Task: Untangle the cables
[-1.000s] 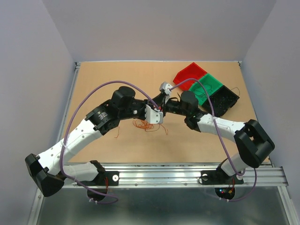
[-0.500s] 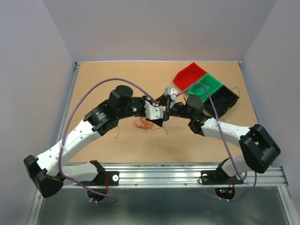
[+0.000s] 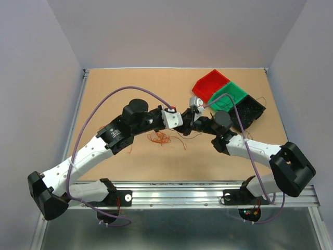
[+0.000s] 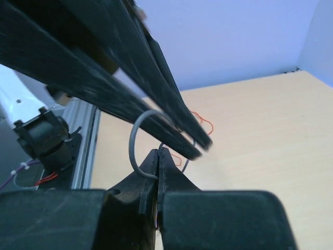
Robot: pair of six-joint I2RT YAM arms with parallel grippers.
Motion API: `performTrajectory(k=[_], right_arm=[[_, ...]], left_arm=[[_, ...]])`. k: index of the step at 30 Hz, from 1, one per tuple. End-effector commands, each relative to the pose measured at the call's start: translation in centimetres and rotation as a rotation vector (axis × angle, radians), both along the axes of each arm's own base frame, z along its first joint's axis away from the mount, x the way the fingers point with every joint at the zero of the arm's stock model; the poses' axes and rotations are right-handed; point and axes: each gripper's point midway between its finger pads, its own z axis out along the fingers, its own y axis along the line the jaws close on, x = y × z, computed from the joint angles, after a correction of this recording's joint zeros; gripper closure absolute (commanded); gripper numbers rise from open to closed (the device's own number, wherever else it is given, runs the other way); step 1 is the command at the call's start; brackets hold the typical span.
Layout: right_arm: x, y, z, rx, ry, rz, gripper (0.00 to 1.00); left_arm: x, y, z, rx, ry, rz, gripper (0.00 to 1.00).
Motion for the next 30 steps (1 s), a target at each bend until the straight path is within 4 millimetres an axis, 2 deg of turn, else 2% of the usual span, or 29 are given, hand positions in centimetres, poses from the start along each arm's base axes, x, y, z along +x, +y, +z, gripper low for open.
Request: performTrajectory(k=[1,2,3,4,5,6,7,9,10,13,16,17,22,23,24,25,26,27,30], right_arm=[[2.1,0.1,1.8,0.063,0.005,-0.095,1.00],[2.4,0.3,2.2,0.066,0.000,-0.099,0.99],[2.8,0.4,1.9,0.064,0.017,-0.115,0.99],[3.4,0.3,1.7,0.068,0.034,-0.144,0.99],[4.1,0.1,1.2,0.056,0.059,-0.178,0.99],[4.2,0.0,1.4,0.060,0.055,-0.181,0.99],[5.3,-0.4,0.7,0.037,0.089,-0.240,0.99],[6.9,-1.5,1.3,0.036,0.113,-0.312,0.99],[7.9,-2.2,1.0,0.029,0.142,-0.357,0.99],[10.8,-5.2,1.9,0.064,0.206,-0.479,0.99],[14.5,-9.1,2.6,0.112,0.280,-0.635,0.99],[16.0,-10.9,2.6,0.129,0.311,-0.701,0.99],[21.3,-17.3,2.3,0.177,0.370,-1.017,1.00],[22.2,-18.0,2.3,0.194,0.386,-1.039,1.00],[23.2,-20.0,2.0,0.204,0.396,-1.084,0.99],[23.8,-20.9,2.0,0.210,0.400,-1.092,0.99],[25.0,-23.0,1.6,0.226,0.417,-1.139,1.00],[25.6,-24.2,1.4,0.237,0.423,-1.168,1.00],[27.7,-28.9,0.3,0.312,0.462,-1.340,1.00]], left_arm=[[0.1,0.0,6.3,-0.219,-0.042,0.068,0.77],[0.4,0.1,6.4,-0.249,-0.033,0.095,0.63],[0.8,0.1,7.1,-0.285,-0.062,0.108,0.56],[1.3,0.6,5.8,-0.275,-0.063,0.151,0.50],[2.4,1.4,5.6,-0.304,-0.076,0.229,0.32],[2.7,1.8,5.5,-0.321,-0.082,0.264,0.29],[3.2,2.7,5.8,-0.347,-0.095,0.320,0.21],[3.9,4.1,5.8,-0.404,-0.104,0.381,0.20],[3.9,4.9,6.5,-0.439,-0.116,0.401,0.19],[4.8,7.6,6.8,-0.530,-0.157,0.493,0.15],[5.2,10.1,7.3,-0.634,-0.173,0.545,0.11],[5.4,10.3,7.1,-0.639,-0.172,0.551,0.10],[6.9,10.0,5.0,-0.626,-0.140,0.575,0.10],[7.4,9.6,4.1,-0.610,-0.125,0.579,0.10],[7.6,9.3,3.8,-0.606,-0.118,0.571,0.10],[7.8,9.0,3.3,-0.595,-0.109,0.568,0.10],[8.1,8.6,2.5,-0.577,-0.097,0.568,0.11],[8.4,8.5,2.2,-0.574,-0.094,0.572,0.11],[9.1,8.4,1.0,-0.549,-0.084,0.592,0.12]])
